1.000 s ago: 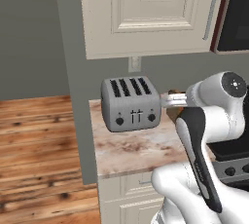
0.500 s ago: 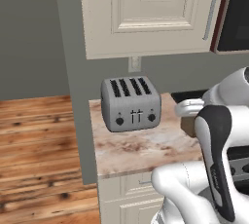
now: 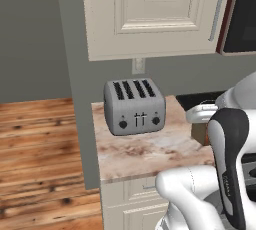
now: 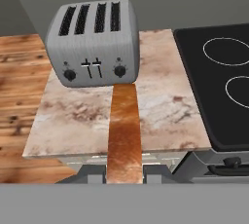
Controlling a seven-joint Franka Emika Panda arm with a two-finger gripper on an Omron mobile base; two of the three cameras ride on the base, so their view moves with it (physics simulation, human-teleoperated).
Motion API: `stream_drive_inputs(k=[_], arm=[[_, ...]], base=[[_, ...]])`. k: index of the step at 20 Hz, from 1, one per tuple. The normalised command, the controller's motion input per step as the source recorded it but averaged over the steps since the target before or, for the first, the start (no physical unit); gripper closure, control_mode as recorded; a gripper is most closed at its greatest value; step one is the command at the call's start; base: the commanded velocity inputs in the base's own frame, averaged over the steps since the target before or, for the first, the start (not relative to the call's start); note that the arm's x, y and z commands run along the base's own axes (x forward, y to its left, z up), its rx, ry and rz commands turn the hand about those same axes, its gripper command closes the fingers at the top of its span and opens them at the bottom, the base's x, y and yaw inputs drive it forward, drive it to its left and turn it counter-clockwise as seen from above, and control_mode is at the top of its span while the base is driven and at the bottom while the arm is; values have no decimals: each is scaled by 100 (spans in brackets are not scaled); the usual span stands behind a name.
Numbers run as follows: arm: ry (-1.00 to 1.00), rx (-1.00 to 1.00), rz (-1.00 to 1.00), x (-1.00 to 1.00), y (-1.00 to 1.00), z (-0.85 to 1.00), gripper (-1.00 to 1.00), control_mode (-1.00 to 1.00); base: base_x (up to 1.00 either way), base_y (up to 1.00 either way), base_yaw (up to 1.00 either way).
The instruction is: Start the toaster. Once the lever pops up, take the bread to the plate on the dining counter.
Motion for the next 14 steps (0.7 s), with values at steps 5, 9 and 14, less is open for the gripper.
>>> stream_drive_inputs(k=[5, 9, 14], arm=[[0, 0, 0, 0, 0, 9, 100, -100], [0, 0, 0, 0, 0, 14, 100, -100], [0, 0, 0, 0, 0, 18, 100, -100]], base=[[0, 0, 0], [0, 0, 0], [0, 0, 0]])
